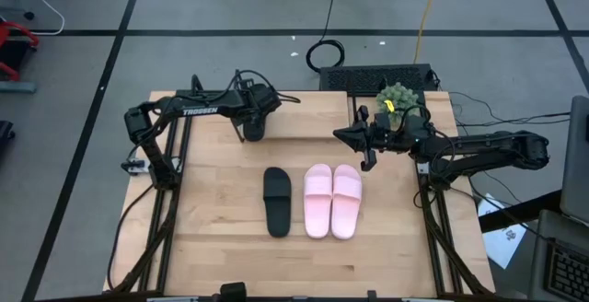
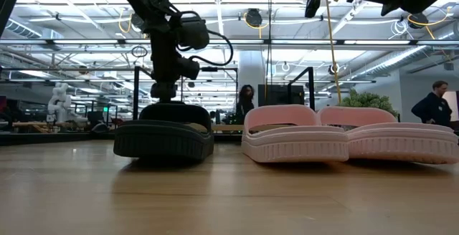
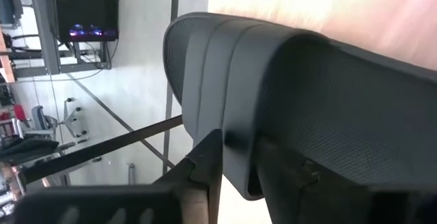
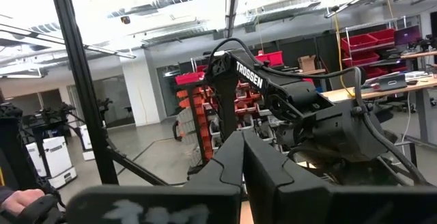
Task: Pick and place slides into the shelf
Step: Put the left black slide on the shelf, then put the black slide on the shelf
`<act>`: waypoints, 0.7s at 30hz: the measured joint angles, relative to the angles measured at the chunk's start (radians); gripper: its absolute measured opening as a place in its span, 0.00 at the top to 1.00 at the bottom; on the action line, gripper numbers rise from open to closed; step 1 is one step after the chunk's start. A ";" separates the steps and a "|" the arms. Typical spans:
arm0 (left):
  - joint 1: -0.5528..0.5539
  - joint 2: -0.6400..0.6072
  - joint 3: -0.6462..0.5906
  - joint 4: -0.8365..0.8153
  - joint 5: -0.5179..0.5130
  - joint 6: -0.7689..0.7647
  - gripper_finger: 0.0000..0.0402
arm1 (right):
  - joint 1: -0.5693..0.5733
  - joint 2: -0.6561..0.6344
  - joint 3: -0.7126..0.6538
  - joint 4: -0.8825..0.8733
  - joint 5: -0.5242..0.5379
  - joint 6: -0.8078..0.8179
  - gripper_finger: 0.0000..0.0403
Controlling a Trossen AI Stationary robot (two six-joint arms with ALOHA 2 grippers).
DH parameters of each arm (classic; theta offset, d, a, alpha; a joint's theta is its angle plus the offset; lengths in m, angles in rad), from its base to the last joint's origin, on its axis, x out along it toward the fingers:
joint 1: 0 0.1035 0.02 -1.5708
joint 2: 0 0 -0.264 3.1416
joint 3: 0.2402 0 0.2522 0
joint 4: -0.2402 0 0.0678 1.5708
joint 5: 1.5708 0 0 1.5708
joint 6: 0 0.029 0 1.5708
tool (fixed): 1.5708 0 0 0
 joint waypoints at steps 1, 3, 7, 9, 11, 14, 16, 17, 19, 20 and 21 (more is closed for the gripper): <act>0.000 0.000 0.000 0.000 0.000 -0.001 0.76 | 0.000 0.000 0.000 0.000 0.000 0.000 1.00; -0.001 0.000 0.000 0.001 0.000 -0.001 0.74 | 0.000 0.000 0.000 0.000 0.000 0.000 1.00; -0.006 0.000 0.000 0.001 -0.008 -0.001 0.68 | 0.000 0.000 0.000 0.000 0.000 0.000 1.00; -0.014 0.000 0.000 0.001 -0.038 -0.001 0.66 | 0.000 0.000 0.000 0.000 0.000 0.000 1.00; -0.026 -0.001 0.000 0.001 -0.065 0.000 0.63 | 0.000 0.000 0.000 0.000 0.000 0.000 1.00; -0.046 -0.017 0.000 0.003 -0.070 -0.001 0.59 | 0.000 0.000 0.000 0.000 0.000 0.000 1.00; -0.061 -0.036 0.000 0.005 -0.071 -0.002 0.57 | 0.000 0.000 0.000 0.000 0.000 0.000 1.00; -0.069 -0.045 0.000 0.003 -0.071 -0.002 0.56 | 0.000 0.000 0.000 0.000 0.000 0.000 1.00; -0.085 -0.070 0.000 0.002 -0.071 -0.011 0.55 | 0.000 0.000 0.000 -0.002 0.000 0.000 1.00; -0.094 -0.086 0.000 0.002 -0.071 -0.026 0.54 | 0.000 0.000 0.000 -0.003 0.000 0.000 1.00; -0.103 -0.103 0.000 0.002 -0.071 -0.042 0.54 | 0.000 0.000 0.000 -0.003 0.000 0.000 1.00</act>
